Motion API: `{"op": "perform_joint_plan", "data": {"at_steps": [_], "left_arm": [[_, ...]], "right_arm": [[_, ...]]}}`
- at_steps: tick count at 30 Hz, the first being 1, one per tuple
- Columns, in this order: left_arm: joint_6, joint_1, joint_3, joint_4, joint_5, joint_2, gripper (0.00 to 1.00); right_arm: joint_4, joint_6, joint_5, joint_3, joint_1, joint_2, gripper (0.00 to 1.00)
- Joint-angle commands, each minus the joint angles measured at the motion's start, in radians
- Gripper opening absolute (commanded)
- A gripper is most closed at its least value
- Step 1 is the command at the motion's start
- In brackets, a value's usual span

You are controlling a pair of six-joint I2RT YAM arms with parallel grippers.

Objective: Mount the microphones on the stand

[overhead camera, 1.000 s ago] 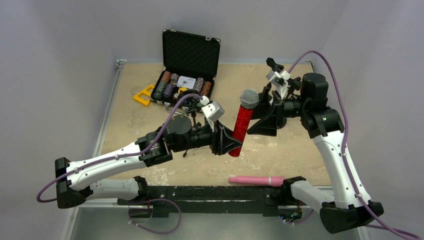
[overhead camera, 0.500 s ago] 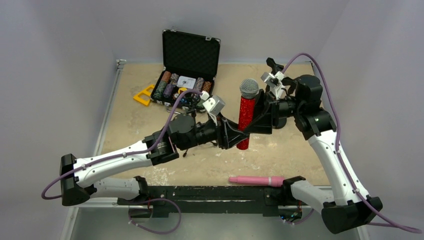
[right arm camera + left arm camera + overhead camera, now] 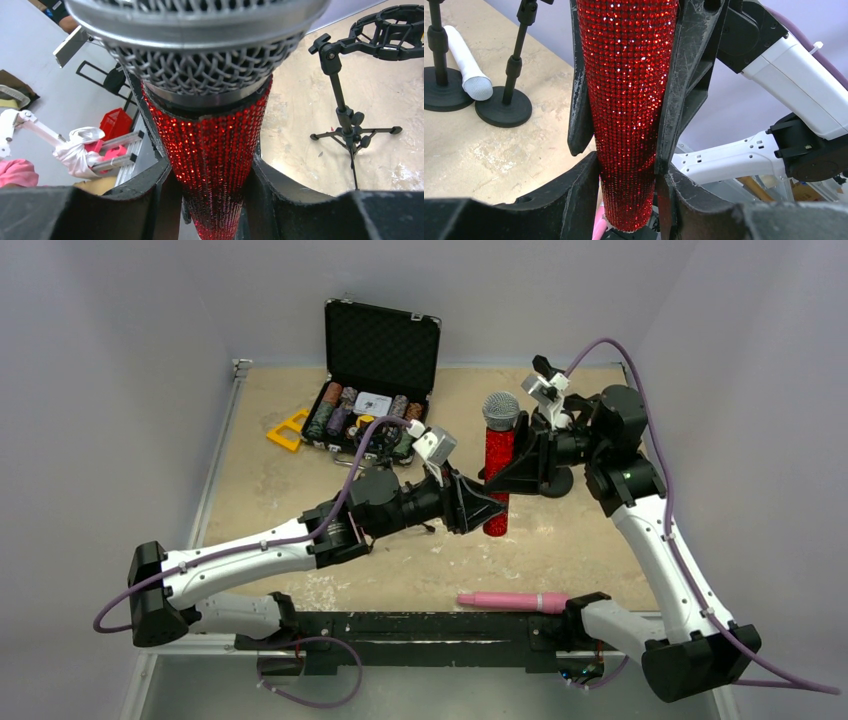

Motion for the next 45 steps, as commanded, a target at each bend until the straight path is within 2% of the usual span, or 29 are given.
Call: {"op": "perform_joint_plan", "data": {"at_steps": [1,2,5,6,8,11,15,24,29,34,45], "left_arm": [[-0.013,-0.003,0.044,0.085,-0.008,-0.008,0.07],[-0.016,-0.003,0.042,0.075,-0.008,-0.017,0.19],[-0.011,-0.002,0.010,0.032,0.006,-0.078,0.71],[-0.007,-0.001,-0.011,0.027,0.017,-0.110,0.81],[-0.002,-0.001,-0.059,0.027,0.025,-0.183,0.91],[0.007,0.005,-0.077,-0.024,-0.007,-0.269,0.96],[0.017,0.032,0.009,-0.110,-0.065,-0.268,0.98],[0.014,0.045,0.227,-0.159,-0.048,-0.060,0.94],[0.022,0.050,0.310,-0.183,-0.034,0.027,0.86],[0.017,0.051,0.335,-0.159,-0.017,0.065,0.69],[0.018,0.054,0.365,-0.109,0.031,0.125,0.56]], "right_arm": [[0.069,0.049,-0.045,-0.011,0.006,-0.011,0.13],[0.056,0.033,-0.045,-0.004,0.005,-0.014,0.09],[-0.046,-0.059,-0.036,0.030,-0.001,-0.020,0.03],[-0.079,-0.086,-0.032,0.039,-0.004,-0.021,0.03],[-0.110,-0.119,-0.022,0.046,-0.006,-0.023,0.02],[-0.138,-0.156,-0.007,0.042,-0.005,-0.026,0.02],[-0.135,-0.165,-0.024,0.024,-0.002,-0.025,0.02],[-0.143,-0.172,-0.056,0.031,0.004,-0.042,0.02],[-0.143,-0.173,-0.070,0.029,0.005,-0.051,0.02],[-0.139,-0.166,-0.088,0.029,0.004,-0.053,0.02],[-0.123,-0.150,-0.112,0.023,0.006,-0.052,0.02]]}}
